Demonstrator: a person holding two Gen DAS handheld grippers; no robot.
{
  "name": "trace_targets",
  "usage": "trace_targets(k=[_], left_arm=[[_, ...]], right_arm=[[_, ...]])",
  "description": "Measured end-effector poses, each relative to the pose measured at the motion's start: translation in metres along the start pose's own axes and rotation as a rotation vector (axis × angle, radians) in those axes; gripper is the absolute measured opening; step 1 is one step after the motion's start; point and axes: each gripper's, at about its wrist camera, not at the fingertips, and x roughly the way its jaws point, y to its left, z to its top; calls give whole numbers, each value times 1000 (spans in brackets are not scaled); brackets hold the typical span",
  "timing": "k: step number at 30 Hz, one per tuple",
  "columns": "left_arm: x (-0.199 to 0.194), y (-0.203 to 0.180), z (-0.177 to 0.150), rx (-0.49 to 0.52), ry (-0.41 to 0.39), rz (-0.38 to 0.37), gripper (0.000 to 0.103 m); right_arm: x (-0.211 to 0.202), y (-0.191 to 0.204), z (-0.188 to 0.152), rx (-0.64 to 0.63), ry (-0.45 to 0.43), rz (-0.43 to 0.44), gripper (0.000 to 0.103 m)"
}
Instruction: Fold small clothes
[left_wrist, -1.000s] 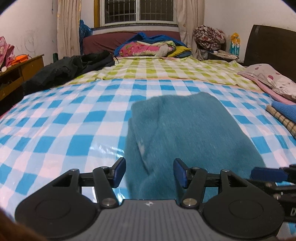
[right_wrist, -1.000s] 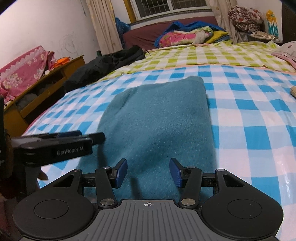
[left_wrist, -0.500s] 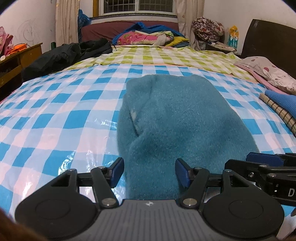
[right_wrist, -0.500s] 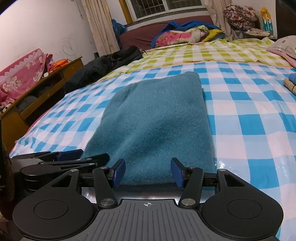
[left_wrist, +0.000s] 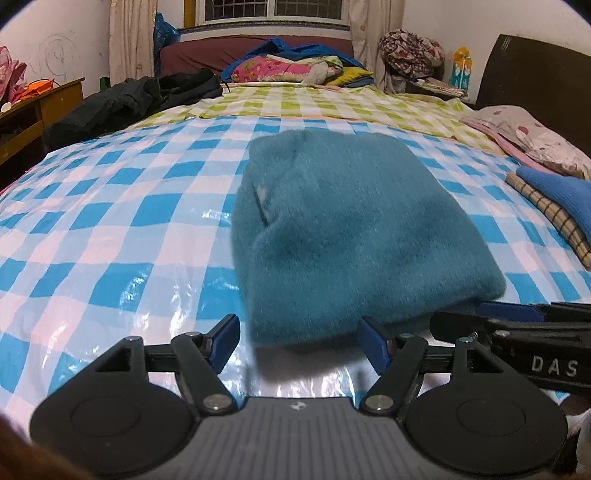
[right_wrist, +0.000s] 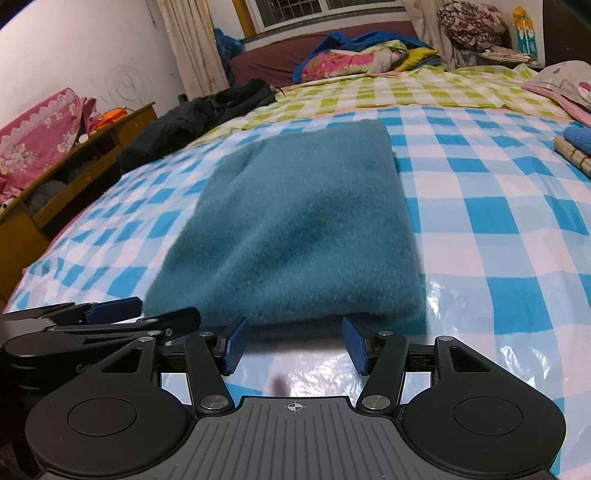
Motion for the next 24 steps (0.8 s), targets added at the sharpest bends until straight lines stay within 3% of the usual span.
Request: trace_targets(k=[24], left_arm=[[-5, -12, -6, 29, 27, 51, 78]], right_arm=[[1, -5, -15, 32, 26, -12, 56]])
